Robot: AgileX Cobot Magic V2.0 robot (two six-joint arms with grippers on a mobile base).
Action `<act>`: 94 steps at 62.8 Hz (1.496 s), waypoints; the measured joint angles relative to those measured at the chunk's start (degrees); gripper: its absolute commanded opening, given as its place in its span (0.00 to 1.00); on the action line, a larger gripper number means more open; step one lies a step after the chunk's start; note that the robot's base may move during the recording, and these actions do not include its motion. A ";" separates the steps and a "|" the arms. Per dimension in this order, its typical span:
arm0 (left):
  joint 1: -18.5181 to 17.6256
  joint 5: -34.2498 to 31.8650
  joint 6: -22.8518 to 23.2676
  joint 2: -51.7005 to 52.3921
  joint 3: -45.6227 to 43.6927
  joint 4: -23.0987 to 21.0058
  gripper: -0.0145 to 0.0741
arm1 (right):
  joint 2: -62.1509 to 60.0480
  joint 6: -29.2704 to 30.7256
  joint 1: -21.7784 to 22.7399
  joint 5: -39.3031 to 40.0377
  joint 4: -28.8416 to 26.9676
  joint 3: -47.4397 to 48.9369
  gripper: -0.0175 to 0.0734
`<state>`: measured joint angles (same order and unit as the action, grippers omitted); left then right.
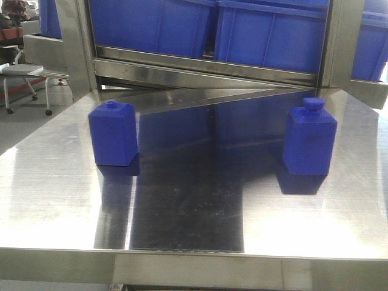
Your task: Pick and sort blue part to right shelf
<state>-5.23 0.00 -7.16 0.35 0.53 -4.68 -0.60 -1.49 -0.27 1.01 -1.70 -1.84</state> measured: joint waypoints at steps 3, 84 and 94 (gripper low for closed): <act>0.00 0.00 0.00 0.00 0.00 0.00 0.30 | 0.00 0.00 0.00 0.00 0.00 0.00 0.24; 0.00 0.00 0.00 0.00 0.00 0.00 0.30 | 0.00 0.00 0.00 -1.42 0.00 0.54 0.24; 0.00 0.00 0.00 0.00 0.00 0.00 0.30 | 0.00 0.00 0.00 -10.69 0.00 6.46 0.24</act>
<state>-5.23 0.00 -7.16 0.35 0.53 -4.68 -0.60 -1.49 -0.27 -9.69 -1.70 4.62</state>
